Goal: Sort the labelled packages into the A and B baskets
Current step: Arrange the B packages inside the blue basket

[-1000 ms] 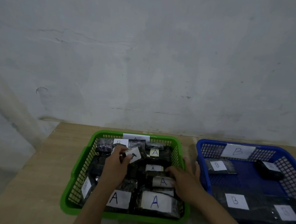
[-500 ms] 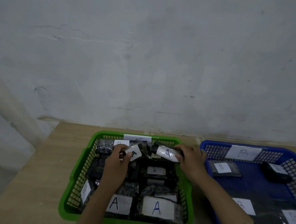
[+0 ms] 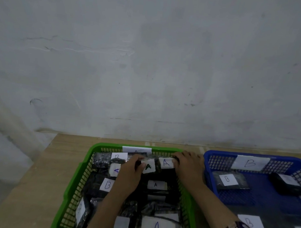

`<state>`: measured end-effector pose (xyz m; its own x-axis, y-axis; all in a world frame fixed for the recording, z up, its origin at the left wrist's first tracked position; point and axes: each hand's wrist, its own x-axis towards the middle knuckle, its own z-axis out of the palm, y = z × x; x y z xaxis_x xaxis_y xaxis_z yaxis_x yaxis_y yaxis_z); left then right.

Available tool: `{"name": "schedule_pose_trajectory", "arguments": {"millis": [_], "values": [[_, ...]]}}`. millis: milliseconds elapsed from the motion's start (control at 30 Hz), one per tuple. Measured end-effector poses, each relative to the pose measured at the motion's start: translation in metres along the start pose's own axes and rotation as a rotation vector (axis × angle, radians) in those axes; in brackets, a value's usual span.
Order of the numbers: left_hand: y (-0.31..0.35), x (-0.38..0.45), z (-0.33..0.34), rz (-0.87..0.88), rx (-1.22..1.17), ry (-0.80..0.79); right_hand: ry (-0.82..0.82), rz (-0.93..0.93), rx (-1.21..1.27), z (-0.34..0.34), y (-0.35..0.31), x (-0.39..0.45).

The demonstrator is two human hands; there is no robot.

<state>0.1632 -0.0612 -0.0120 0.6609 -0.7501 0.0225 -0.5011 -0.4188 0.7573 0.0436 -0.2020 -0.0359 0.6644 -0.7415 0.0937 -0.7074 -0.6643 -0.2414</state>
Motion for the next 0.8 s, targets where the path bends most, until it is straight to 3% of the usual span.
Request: {"name": "schedule_pose_trajectory", "arguments": {"millis": [100, 200, 467, 633, 800], "values": [[0.001, 0.003, 0.011, -0.018, 0.062, -0.192, -0.024, -0.008, 0.072, 0.0, 0.004, -0.001], [0.001, 0.001, 0.021, -0.049, 0.094, -0.261, -0.094, -0.055, 0.107, 0.0, 0.01, -0.006], [-0.001, -0.007, 0.032, -0.036, 0.122, -0.281, -0.083, -0.047, -0.024, 0.001, 0.005, 0.0], [-0.001, -0.009, 0.036, -0.11, 0.173, -0.136, -0.075, -0.031, -0.04, 0.002, 0.001, 0.0], [-0.005, -0.011, 0.035, -0.044, 0.297, -0.085, 0.119, -0.12, 0.142, 0.0, 0.008, -0.021]]}}
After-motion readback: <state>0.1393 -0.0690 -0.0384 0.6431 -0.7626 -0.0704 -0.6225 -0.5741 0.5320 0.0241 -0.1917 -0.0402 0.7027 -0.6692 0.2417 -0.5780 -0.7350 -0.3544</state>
